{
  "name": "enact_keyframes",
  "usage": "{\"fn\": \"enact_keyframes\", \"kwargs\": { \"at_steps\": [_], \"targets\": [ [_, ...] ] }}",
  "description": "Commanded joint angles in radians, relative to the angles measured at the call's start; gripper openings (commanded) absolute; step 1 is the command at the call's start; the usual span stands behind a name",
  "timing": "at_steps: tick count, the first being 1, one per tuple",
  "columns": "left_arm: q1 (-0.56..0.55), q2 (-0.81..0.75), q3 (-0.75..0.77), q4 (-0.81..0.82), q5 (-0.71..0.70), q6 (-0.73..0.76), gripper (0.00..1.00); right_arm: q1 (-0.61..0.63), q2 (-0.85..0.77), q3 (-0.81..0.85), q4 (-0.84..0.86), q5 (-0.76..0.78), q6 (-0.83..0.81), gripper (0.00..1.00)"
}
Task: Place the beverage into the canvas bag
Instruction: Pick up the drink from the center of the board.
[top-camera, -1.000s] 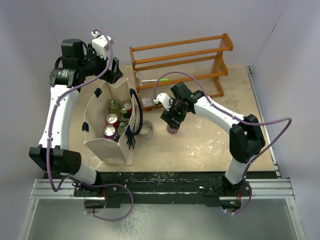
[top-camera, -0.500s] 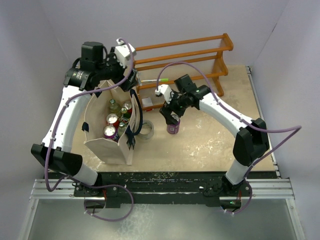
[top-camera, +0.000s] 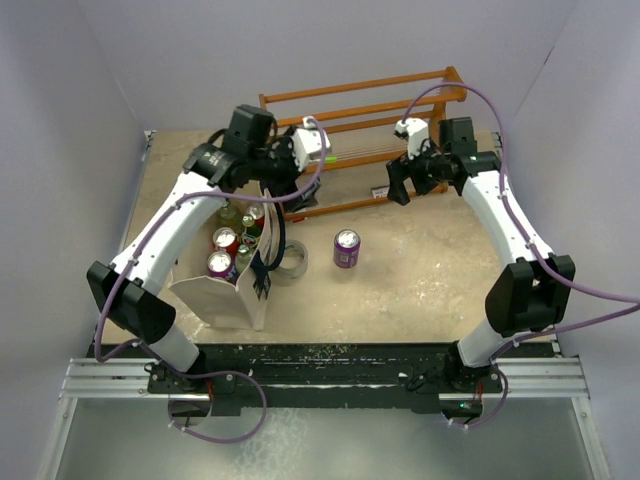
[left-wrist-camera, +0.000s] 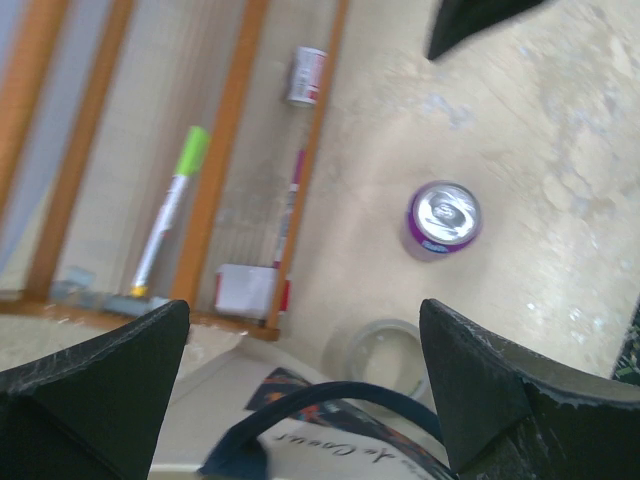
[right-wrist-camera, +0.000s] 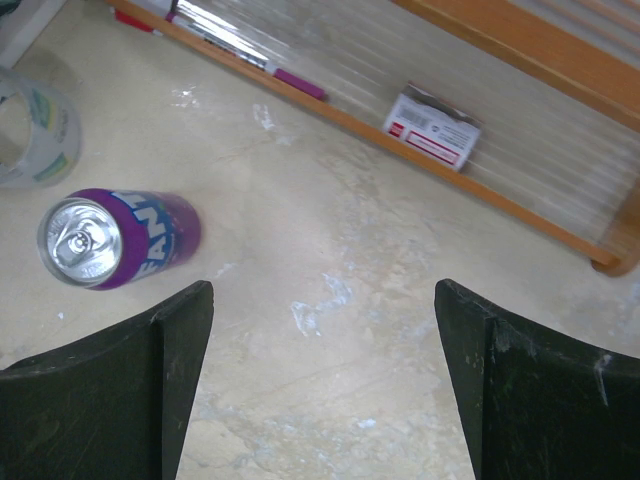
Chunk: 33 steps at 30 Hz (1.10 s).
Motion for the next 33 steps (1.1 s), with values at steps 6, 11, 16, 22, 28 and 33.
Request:
{"fn": "enact_keyframes", "kwargs": {
  "at_steps": [6, 11, 16, 22, 28, 33],
  "targets": [
    [-0.12, 0.087, -0.149, 0.085, 0.057, 0.188, 0.99, -0.123, -0.083, -0.01, 0.031, -0.03, 0.021, 0.92],
    [-0.159, 0.19, -0.155, 0.121, 0.05, 0.229, 0.99, -0.18, -0.11, -0.037, 0.037, -0.059, 0.028, 0.92],
    [-0.189, 0.304, -0.127, 0.111, 0.034, 0.281, 0.99, -0.246, -0.144, -0.073, 0.046, -0.088, 0.045, 0.92],
    [-0.216, 0.396, -0.083, 0.133, 0.036, 0.263, 0.99, -0.325, -0.182, -0.118, 0.087, -0.11, 0.069, 0.92],
    [-0.256, 0.424, -0.069, 0.173, 0.017, 0.193, 0.96, -0.378, -0.207, -0.158, 0.105, -0.135, 0.09, 0.92],
    [-0.26, 0.422, -0.06, 0.189, 0.019, 0.134, 0.85, -0.387, -0.208, -0.168, 0.113, -0.145, 0.098, 0.92]
  ]
}}
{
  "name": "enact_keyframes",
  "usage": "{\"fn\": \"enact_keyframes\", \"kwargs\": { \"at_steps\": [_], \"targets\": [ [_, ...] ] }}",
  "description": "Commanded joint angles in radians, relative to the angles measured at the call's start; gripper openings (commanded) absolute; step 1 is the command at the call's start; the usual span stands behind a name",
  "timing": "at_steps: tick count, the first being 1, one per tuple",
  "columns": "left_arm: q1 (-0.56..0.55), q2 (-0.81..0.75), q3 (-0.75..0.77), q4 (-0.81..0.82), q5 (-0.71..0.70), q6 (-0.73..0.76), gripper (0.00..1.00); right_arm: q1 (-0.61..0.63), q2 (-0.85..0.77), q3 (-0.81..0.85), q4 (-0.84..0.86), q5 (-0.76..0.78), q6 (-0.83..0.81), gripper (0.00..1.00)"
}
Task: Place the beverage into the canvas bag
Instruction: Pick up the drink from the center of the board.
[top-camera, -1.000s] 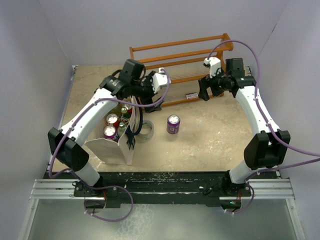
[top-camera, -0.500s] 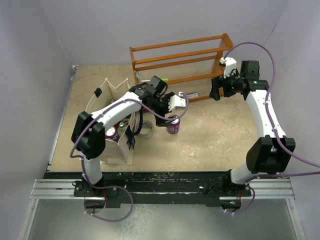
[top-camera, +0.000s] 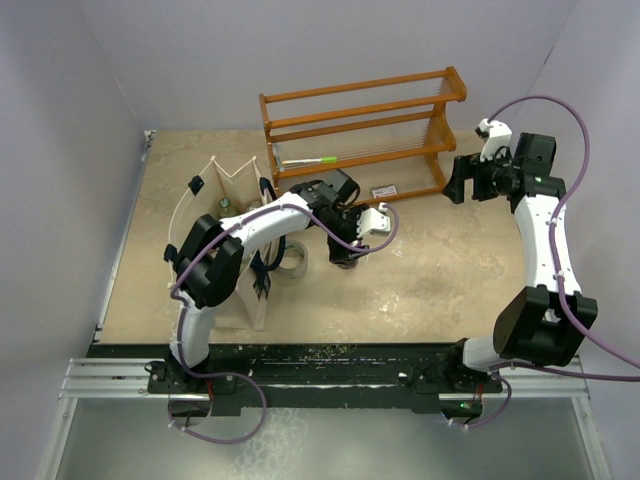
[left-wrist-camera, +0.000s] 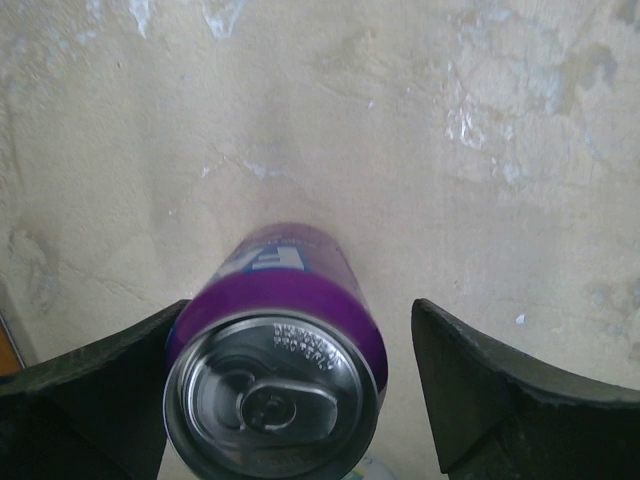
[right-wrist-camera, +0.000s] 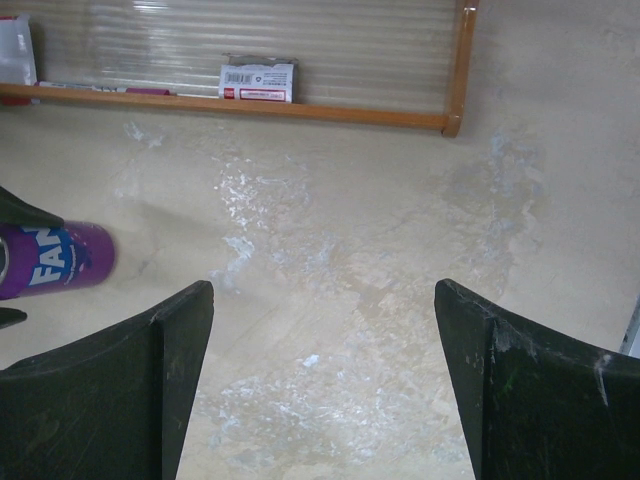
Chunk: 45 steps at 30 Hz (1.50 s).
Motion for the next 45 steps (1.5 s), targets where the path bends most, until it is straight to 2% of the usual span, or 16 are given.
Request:
{"fn": "enact_keyframes", "kwargs": {
  "at_steps": [1, 5, 11, 15, 20, 24, 30, 32, 39, 45],
  "targets": [
    [-0.006, -0.013, 0.045, 0.05, 0.017, -0.066, 0.84, -0.006, -0.027, -0.006, 0.043, -0.046, 0.026, 0.92],
    [-0.006, -0.02, 0.042, 0.041, 0.012, -0.063, 0.78, -0.005, -0.022, -0.005, 0.046, -0.053, 0.03, 0.92],
    [-0.008, -0.027, 0.047, 0.039, 0.001, -0.058, 0.6, -0.006, -0.024, -0.011, 0.048, -0.058, 0.032, 0.92],
    [-0.009, -0.046, 0.099, 0.008, 0.0, -0.048, 0.42, -0.006, -0.028, -0.024, 0.054, -0.072, 0.037, 0.91],
    [-0.007, -0.094, 0.175, -0.057, -0.01, 0.02, 0.14, -0.007, -0.011, -0.014, 0.053, -0.08, 0.043, 0.9],
    [-0.005, -0.154, 0.21, -0.092, -0.035, 0.053, 0.0, -0.006, 0.033, 0.044, 0.035, -0.081, 0.04, 0.89],
    [0.002, -0.233, 0.261, -0.146, -0.024, 0.066, 0.0, 0.007, 0.082, 0.115, 0.01, -0.071, 0.023, 0.88],
    [0.016, -0.262, 0.322, -0.182, 0.001, 0.062, 0.0, 0.071, 0.095, 0.136, -0.012, -0.033, -0.027, 0.88],
    [0.12, -0.322, 0.431, -0.211, 0.086, 0.024, 0.0, 0.155, 0.132, 0.179, -0.042, 0.002, -0.072, 0.88],
    [0.209, -0.453, 0.424, -0.187, 0.074, 0.0, 0.0, 0.205, 0.187, 0.271, -0.042, 0.007, -0.078, 0.88]
  ]
}}
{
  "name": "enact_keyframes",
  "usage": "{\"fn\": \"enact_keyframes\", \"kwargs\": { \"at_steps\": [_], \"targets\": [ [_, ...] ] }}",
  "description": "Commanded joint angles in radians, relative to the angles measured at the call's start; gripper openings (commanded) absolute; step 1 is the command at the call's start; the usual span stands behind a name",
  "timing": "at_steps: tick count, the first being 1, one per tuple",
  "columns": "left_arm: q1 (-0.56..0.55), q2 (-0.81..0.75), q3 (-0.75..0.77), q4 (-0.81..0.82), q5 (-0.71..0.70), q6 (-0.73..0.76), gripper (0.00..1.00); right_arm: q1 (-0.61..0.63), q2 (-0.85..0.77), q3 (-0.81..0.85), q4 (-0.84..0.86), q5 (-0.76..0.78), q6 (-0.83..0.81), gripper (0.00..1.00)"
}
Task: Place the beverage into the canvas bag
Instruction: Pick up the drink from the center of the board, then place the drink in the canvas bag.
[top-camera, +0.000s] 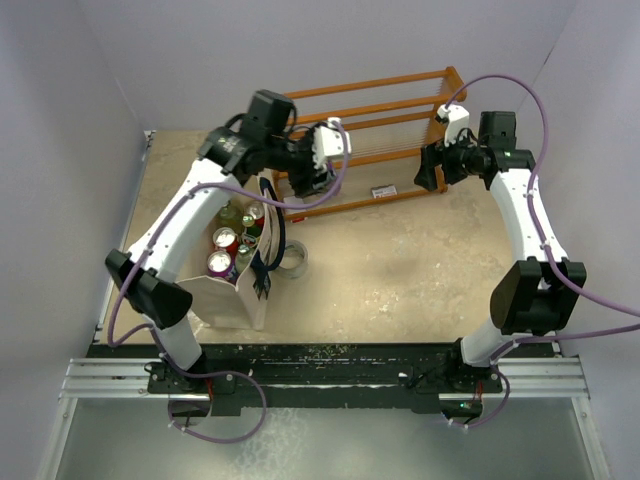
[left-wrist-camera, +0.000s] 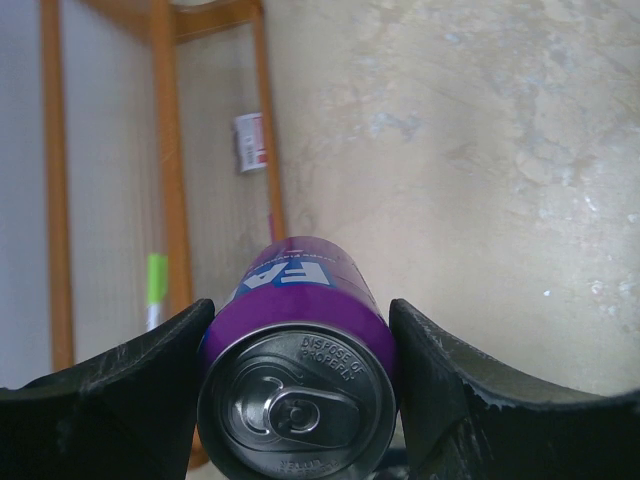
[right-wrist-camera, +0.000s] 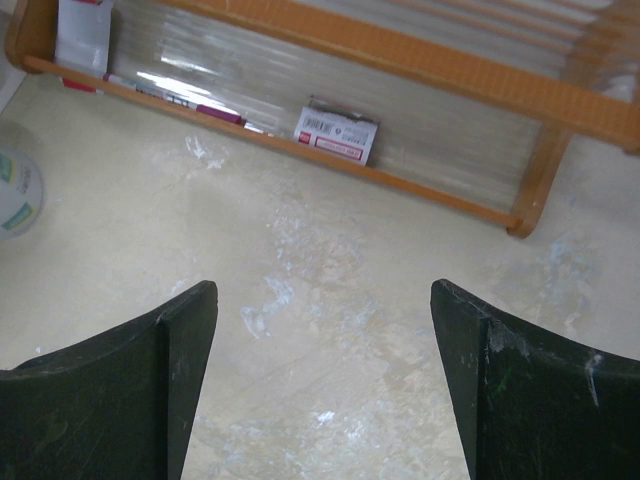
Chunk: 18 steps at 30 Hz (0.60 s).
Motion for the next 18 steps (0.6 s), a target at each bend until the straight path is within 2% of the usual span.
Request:
{"fn": "enact_keyframes", "kwargs": {
  "at_steps": [1, 4, 9, 18],
  "targets": [
    [0.044, -0.179, 0.044, 0.075, 0.024, -0.017, 0.0, 0.034, 0.022, 0.095, 0.002, 0.013, -0.023, 0.88],
    [0.091, -0.24, 0.021, 0.063, 0.033, -0.043, 0.0, 0.064, 0.034, 0.11, 0.0, 0.02, -0.029, 0.88],
    [0.26, -0.32, -0.014, 0.058, 0.184, -0.129, 0.0, 0.119, 0.033, 0.097, 0.0, 0.041, -0.049, 0.88],
    [0.519, -0.504, -0.19, -0.084, 0.341, -0.055, 0.0, 0.151, 0.045, 0.102, 0.003, 0.047, -0.048, 0.88]
  ]
}}
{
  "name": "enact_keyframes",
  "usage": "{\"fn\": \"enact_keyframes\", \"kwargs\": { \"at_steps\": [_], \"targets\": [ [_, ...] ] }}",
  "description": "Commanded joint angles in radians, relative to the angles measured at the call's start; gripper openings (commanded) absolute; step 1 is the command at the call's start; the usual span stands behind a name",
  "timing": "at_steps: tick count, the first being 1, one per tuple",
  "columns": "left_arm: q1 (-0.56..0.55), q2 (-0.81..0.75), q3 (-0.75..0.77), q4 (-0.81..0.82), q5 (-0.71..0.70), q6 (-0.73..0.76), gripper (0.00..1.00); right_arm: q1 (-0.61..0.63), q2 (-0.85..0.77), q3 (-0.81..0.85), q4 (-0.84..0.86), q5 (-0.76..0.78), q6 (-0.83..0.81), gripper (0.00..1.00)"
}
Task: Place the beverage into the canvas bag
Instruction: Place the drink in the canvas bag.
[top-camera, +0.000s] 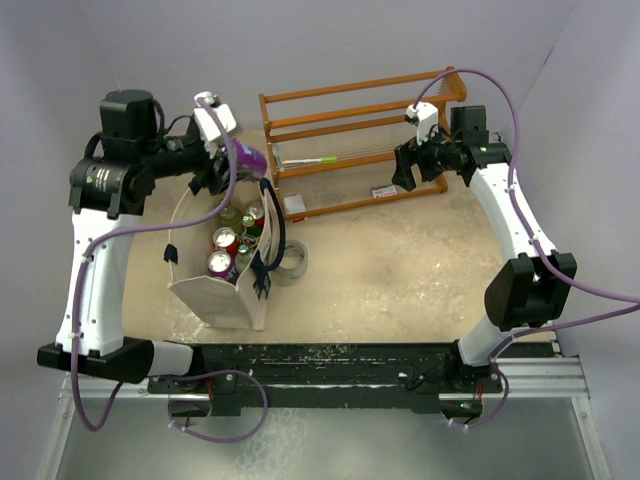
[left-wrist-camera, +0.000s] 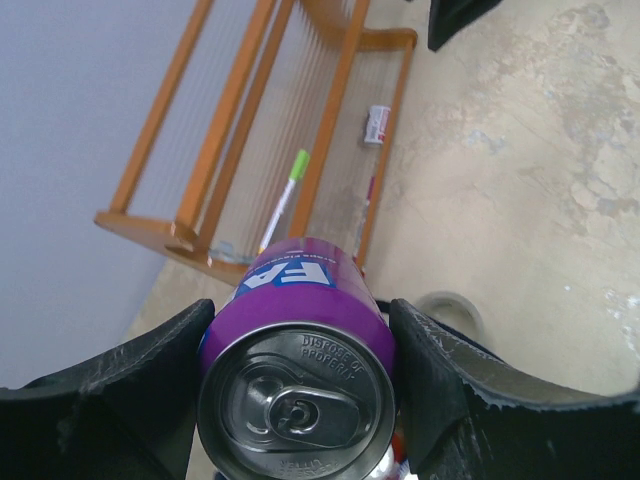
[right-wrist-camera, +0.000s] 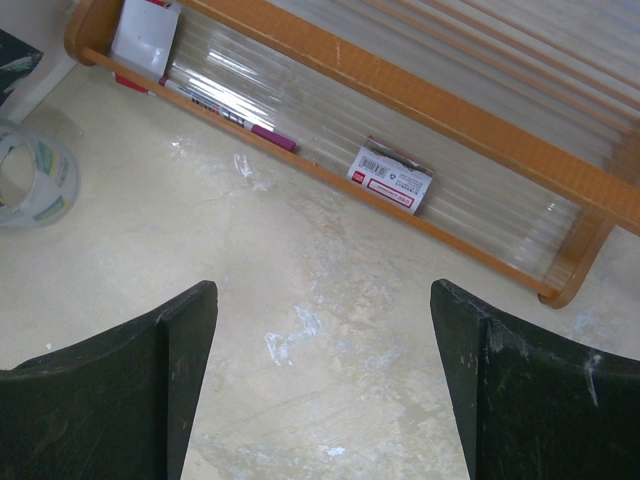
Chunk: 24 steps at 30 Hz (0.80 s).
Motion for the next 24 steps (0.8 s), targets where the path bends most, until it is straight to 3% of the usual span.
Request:
{"fn": "enact_keyframes", "kwargs": {
  "at_steps": [1, 10, 15, 19, 24],
  "targets": [
    [0.12, -0.109, -0.086, -0.038, 0.161, 0.051, 0.0, 0.013, 0.004, 0.04, 0.005, 0.018, -0.016, 0.88],
    [0.164, -0.151, -0.154, -0.355, 0.106, 0.156, 0.0, 0.023, -0.007, -0.004, 0.018, 0.034, -0.015, 0.88],
    [0.164, -0.203, -0.248, -0.421, 0.052, 0.167, 0.0, 0.023, -0.019, -0.03, 0.022, 0.031, -0.012, 0.88],
    [0.164, -0.206, -0.324, -0.487, 0.091, 0.174, 0.0, 0.024, -0.03, -0.043, 0.023, 0.037, -0.014, 0.88],
    [0.164, -0.198, -0.398, -0.45, 0.114, 0.122, 0.0, 0.024, -0.039, -0.066, 0.037, 0.016, 0.0, 0.88]
  ]
}}
